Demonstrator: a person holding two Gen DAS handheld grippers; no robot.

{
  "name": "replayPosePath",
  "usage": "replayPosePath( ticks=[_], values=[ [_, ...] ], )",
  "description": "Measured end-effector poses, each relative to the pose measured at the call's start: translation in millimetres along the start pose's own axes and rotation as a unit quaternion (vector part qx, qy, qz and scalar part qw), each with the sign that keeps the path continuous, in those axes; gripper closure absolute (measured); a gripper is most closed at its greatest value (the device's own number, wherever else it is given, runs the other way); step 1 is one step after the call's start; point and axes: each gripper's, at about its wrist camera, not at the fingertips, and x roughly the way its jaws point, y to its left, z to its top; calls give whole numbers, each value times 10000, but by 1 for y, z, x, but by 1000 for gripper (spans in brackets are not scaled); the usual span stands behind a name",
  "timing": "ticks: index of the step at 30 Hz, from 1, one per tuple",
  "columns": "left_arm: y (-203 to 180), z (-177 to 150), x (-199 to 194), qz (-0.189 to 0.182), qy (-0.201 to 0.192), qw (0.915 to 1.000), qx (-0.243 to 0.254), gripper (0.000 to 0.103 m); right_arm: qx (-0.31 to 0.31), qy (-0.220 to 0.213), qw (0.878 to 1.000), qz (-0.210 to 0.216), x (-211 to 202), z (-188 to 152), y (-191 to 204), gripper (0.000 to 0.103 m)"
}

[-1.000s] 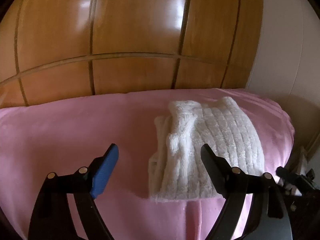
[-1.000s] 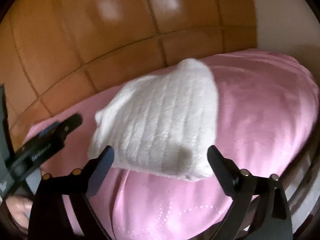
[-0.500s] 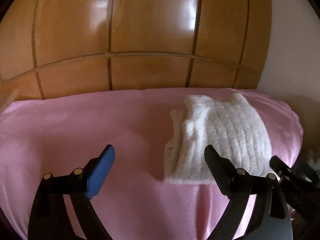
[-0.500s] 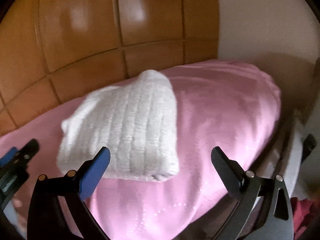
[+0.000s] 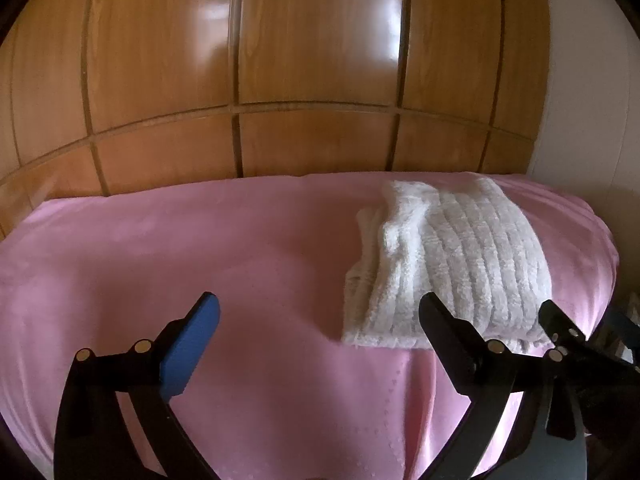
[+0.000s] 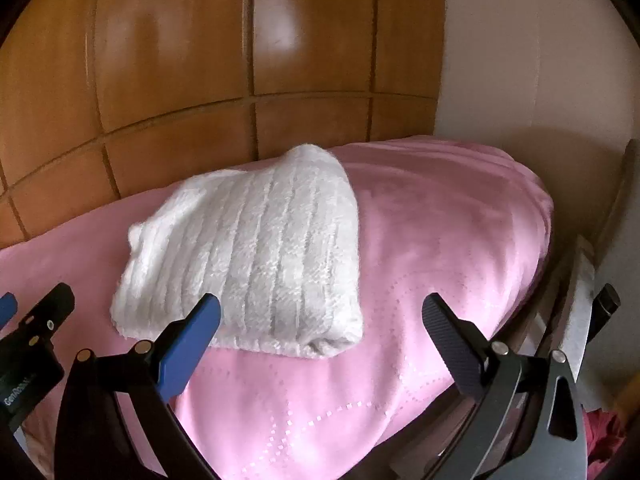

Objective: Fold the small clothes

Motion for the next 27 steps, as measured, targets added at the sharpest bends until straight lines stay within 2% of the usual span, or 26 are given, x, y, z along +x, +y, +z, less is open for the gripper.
replayPosePath(
  ticks=[9, 15, 27],
  values=[
    [-4, -3, 3, 62, 76, 9999, 129, 4, 48, -154, 9999, -5, -4, -2, 1, 2],
    [4, -2, 2, 9, 72, 9999, 93, 4, 153, -8, 9999, 7, 2, -4, -1, 2],
    [10, 0, -2, -6, 15, 10000, 98, 4, 170, -157, 9997, 14, -6, -5, 0, 2]
  ],
)
